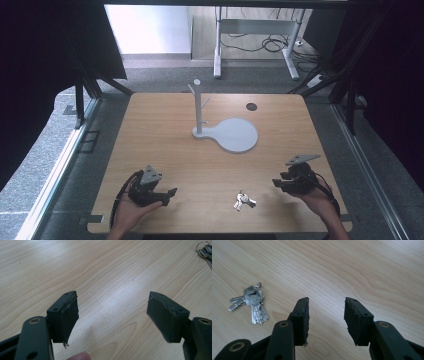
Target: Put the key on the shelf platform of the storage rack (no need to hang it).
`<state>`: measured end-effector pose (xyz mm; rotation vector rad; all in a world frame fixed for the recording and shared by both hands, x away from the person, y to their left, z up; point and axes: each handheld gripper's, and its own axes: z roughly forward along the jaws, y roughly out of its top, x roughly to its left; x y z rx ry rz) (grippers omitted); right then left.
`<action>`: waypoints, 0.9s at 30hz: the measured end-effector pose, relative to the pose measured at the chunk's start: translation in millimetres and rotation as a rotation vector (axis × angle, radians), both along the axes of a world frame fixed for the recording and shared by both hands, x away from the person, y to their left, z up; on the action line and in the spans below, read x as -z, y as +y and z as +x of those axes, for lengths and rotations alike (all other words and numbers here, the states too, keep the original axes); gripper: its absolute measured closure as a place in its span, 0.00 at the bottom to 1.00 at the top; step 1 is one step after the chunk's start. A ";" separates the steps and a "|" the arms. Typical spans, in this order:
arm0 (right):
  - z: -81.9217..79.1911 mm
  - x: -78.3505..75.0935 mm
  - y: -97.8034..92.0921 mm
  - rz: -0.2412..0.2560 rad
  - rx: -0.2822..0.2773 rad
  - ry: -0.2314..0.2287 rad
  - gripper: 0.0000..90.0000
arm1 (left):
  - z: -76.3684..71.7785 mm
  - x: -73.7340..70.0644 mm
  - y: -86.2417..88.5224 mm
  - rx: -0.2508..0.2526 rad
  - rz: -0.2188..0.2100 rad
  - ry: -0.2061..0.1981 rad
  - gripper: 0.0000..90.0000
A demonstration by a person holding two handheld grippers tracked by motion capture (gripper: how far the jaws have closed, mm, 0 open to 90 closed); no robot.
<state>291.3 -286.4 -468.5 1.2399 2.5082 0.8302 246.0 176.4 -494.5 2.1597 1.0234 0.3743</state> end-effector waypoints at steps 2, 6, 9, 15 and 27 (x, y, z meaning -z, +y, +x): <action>0.2 -3.7 6.5 0.003 -0.026 0.002 0.66 | -0.2 -0.1 -1.0 0.003 0.004 -0.002 0.28; 0.2 -5.2 16.6 0.007 -0.058 0.019 0.68 | -0.1 0.9 -2.5 0.009 0.006 0.001 0.28; 1.6 -4.1 23.0 0.009 -0.075 0.037 0.70 | -0.3 1.0 -2.8 0.011 0.007 0.003 0.28; 5.2 -2.4 30.5 0.011 -0.101 0.064 0.71 | 0.3 1.1 -1.7 0.011 0.010 0.008 0.28; 6.2 -5.8 48.0 -0.018 -0.147 0.087 0.74 | 0.8 3.4 -3.1 0.015 0.010 0.016 0.28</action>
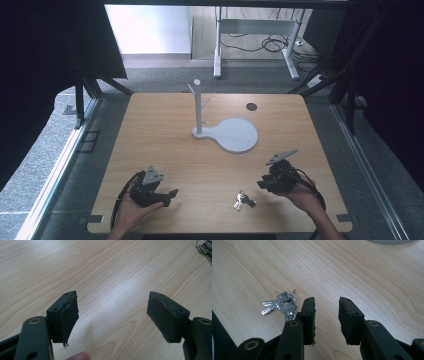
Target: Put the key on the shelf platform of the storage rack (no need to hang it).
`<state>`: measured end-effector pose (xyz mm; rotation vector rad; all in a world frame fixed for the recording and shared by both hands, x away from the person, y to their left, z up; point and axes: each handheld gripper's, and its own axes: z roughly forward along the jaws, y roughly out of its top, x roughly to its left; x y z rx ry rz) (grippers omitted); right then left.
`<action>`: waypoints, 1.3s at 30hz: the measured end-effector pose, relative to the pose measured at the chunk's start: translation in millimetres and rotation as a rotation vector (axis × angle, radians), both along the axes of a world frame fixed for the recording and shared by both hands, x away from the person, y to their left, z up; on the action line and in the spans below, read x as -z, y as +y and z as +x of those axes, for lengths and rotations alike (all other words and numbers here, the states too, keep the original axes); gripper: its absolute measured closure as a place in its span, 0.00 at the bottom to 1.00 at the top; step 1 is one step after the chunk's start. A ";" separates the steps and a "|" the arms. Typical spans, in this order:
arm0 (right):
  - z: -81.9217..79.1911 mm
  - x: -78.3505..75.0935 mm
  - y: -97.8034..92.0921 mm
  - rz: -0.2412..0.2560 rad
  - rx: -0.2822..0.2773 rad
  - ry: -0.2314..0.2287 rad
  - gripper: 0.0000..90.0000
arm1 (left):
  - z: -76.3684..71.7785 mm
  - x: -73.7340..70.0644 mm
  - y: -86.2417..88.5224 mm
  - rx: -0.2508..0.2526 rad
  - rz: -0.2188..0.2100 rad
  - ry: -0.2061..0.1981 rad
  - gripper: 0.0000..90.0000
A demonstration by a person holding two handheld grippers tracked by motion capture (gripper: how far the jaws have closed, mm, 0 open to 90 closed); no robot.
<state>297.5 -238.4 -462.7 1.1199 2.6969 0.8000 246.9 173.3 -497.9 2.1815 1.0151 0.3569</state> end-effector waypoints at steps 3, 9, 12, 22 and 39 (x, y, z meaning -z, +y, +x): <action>0.9 0.2 3.8 -0.004 -0.009 0.005 0.74 | 0.0 -0.1 0.0 0.001 0.000 0.000 0.28; 3.7 2.6 16.9 -0.024 -0.036 0.028 0.74 | 0.0 -0.8 1.5 -0.002 -0.004 -0.002 0.28; 4.6 2.9 23.2 -0.035 -0.046 0.036 0.74 | -0.2 -1.4 2.4 -0.004 -0.009 -0.002 0.28; 8.4 6.5 40.6 -0.060 -0.077 0.068 0.76 | 0.4 -1.2 3.3 -0.004 -0.011 -0.001 0.28; 9.7 18.9 57.4 -0.088 -0.113 0.129 0.79 | 2.1 0.3 4.7 -0.008 -0.009 0.004 0.28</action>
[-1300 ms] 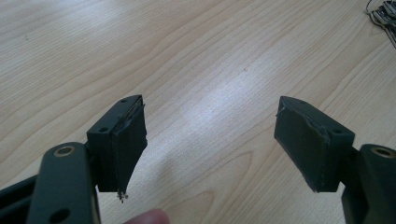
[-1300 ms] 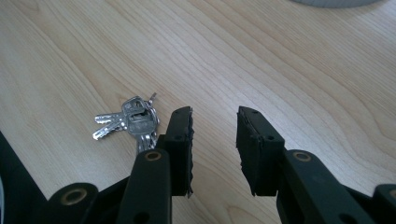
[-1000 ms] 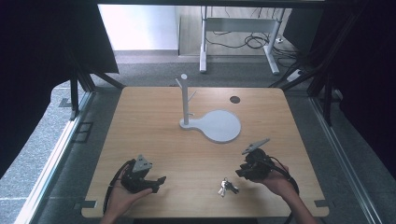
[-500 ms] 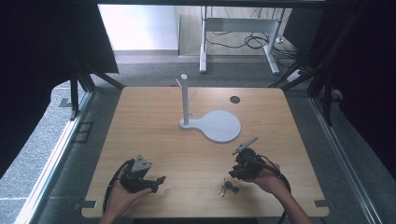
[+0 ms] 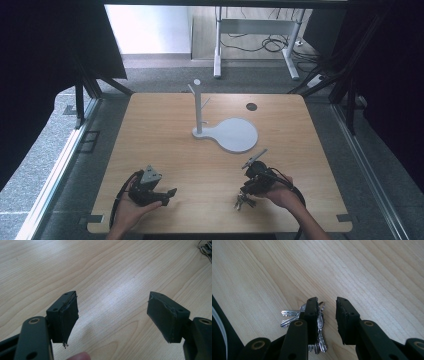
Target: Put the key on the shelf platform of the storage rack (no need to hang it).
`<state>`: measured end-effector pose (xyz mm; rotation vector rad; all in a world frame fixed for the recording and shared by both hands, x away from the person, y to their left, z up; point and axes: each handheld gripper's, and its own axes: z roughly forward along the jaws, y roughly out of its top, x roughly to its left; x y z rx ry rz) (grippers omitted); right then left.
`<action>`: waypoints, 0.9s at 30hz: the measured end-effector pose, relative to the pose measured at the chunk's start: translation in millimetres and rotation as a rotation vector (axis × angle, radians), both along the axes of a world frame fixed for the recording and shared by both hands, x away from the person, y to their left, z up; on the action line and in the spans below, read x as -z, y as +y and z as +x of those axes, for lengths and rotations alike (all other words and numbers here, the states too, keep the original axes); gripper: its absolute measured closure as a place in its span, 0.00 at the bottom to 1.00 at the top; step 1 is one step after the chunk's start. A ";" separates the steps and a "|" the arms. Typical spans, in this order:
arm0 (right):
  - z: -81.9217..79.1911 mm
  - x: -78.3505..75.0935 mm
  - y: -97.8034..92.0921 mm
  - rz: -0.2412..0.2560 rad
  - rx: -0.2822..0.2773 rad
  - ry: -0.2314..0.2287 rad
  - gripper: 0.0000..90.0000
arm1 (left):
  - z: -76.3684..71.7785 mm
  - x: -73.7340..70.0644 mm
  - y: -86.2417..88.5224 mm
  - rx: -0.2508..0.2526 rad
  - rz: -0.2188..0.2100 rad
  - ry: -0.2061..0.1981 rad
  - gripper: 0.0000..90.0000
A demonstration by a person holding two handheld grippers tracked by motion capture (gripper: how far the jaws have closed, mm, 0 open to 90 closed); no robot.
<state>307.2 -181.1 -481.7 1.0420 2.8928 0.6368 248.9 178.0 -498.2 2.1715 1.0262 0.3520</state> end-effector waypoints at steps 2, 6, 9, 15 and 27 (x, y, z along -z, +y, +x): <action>0.0 0.5 0.6 -0.003 0.000 0.002 0.79 | 0.0 -0.3 0.3 0.000 0.000 -0.001 0.28; 0.7 3.5 4.6 -0.006 -0.003 0.011 0.79 | -0.5 -1.5 1.3 -0.003 -0.003 -0.004 0.28; 0.9 4.7 6.0 -0.011 -0.005 0.014 0.79 | -0.6 -1.9 1.7 -0.005 -0.003 -0.005 0.28; 1.3 7.9 8.8 -0.016 0.003 0.036 0.80 | -0.7 -2.4 2.5 -0.005 -0.004 -0.006 0.28; 3.2 11.4 12.4 -0.022 0.009 0.062 0.83 | -1.0 -4.5 4.7 -0.010 -0.009 -0.011 0.28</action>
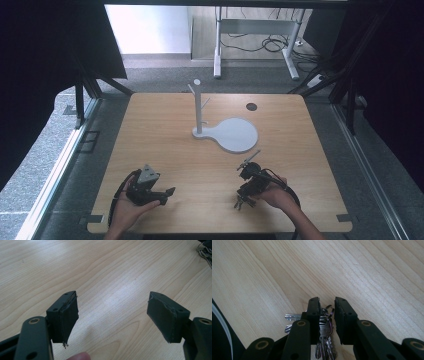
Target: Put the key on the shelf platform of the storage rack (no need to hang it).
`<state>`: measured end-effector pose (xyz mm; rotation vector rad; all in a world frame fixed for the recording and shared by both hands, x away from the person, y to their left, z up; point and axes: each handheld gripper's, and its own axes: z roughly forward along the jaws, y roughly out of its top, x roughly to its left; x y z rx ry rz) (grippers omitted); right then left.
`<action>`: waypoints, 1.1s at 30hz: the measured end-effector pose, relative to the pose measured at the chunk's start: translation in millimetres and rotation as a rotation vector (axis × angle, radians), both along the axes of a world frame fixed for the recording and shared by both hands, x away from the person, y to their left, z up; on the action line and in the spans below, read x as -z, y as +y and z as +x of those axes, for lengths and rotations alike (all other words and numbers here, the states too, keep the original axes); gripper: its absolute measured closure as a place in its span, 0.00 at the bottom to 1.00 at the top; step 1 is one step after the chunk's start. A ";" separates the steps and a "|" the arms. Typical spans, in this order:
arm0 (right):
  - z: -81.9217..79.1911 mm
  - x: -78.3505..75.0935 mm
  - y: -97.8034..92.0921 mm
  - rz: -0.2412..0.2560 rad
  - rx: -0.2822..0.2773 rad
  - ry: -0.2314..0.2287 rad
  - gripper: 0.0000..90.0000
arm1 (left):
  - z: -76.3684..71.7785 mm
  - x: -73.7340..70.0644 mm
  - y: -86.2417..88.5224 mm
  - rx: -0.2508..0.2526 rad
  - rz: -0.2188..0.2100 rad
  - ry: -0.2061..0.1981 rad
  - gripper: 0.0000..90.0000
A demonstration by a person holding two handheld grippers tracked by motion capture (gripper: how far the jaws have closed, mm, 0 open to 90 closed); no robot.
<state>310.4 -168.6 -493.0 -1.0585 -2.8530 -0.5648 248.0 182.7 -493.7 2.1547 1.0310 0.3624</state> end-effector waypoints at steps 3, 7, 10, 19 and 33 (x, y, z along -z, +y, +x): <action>0.1 0.1 0.6 0.003 0.004 0.005 0.85 | -0.1 -0.3 0.1 0.000 -0.001 0.000 0.28; -0.8 -0.6 1.2 0.009 0.005 0.007 0.88 | -0.1 -0.6 0.6 0.000 -0.002 -0.001 0.28; -1.3 -1.1 1.4 0.007 0.003 0.010 0.89 | -0.1 -0.8 0.7 0.000 -0.002 -0.002 0.28; -1.2 0.3 6.8 -0.012 0.007 0.009 0.93 | -0.4 -2.1 1.9 -0.001 -0.003 -0.007 0.28; -3.1 2.5 15.5 -0.040 0.002 0.023 0.99 | -0.3 -3.9 5.1 -0.009 -0.006 -0.013 0.28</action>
